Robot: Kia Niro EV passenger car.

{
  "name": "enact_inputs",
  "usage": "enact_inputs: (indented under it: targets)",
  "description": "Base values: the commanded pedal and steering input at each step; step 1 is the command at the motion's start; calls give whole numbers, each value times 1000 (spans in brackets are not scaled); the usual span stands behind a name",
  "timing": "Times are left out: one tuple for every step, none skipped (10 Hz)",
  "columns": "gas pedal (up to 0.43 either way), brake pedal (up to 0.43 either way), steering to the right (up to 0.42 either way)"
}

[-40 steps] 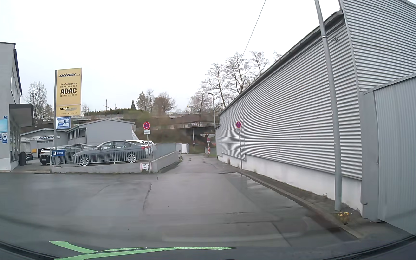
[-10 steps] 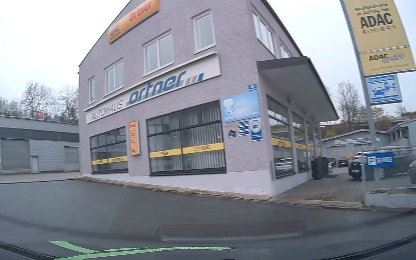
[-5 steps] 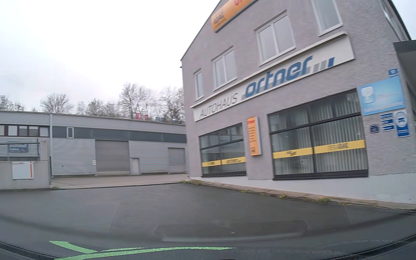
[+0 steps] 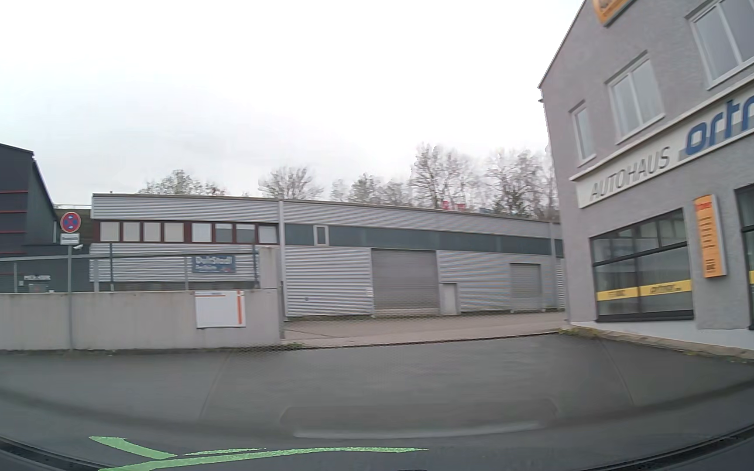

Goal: Follow the waypoints while adhering to traffic rules and regulations

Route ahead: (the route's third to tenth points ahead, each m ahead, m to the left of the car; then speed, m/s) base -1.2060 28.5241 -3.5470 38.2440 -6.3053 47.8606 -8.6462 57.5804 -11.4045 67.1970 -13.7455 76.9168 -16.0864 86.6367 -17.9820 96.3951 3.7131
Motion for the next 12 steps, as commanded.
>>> enact_inputs:
  targets:
    - [189, 0, -828]
    - [189, 0, -828]
    - [189, 0, -827]
    - [189, 0, -826]
    - [189, 0, -823]
    - [177, 0, -816]
    - [157, 0, -807]
    - [157, 0, -798]
    - [150, 0, -787]
    - [138, 0, -776]
    - [130, 0, -766]
    - [98, 0, -756]
